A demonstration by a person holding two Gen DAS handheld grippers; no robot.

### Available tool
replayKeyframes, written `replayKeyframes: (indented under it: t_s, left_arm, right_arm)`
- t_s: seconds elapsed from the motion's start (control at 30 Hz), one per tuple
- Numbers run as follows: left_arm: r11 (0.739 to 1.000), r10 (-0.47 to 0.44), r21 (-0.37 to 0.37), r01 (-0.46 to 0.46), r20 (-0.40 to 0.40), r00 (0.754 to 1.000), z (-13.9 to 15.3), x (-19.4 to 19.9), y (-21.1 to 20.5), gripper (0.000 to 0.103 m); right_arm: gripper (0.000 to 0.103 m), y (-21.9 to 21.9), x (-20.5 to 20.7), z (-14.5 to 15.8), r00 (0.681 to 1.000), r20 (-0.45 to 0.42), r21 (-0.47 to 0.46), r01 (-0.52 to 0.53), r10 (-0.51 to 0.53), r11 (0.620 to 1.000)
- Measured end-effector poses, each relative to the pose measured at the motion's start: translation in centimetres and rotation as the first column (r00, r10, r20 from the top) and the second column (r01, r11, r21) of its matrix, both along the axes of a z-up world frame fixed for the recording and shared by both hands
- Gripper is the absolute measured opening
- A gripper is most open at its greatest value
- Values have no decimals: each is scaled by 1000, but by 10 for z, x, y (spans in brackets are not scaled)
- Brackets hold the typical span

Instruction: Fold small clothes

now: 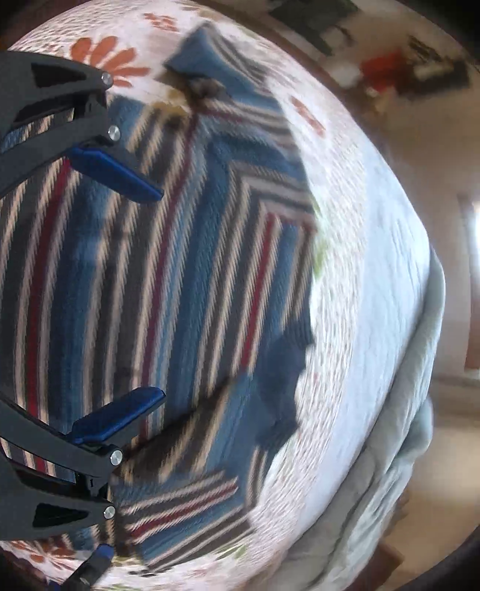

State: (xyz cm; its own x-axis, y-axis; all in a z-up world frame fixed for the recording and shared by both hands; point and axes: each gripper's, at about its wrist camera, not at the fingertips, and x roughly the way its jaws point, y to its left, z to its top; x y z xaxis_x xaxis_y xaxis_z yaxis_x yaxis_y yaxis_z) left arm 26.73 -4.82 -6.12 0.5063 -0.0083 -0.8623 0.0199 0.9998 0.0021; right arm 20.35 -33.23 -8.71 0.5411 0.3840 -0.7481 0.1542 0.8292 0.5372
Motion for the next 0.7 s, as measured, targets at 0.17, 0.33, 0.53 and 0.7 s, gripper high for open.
replayKeyframes:
  t_s: [0.17, 0.33, 0.53, 0.7]
  left_arm:
    - [995, -62, 74, 68, -73, 995, -4, 37, -71, 99]
    - [951, -149, 262, 165, -79, 986, -12, 63, -137, 99]
    - [916, -181, 328, 229, -170, 969, -42, 77, -159, 76]
    - [944, -218, 205, 259, -204, 954, -44, 79, -147, 29]
  right_arm:
    - [65, 3, -9, -1, 998, -50, -239, 33, -46, 970]
    - [67, 30, -11, -5, 998, -50, -356, -44, 27, 933]
    - [67, 21, -6, -18, 997, -70, -292, -41, 21, 955]
    - [70, 15, -7, -18, 997, -76, -243, -25, 7, 970]
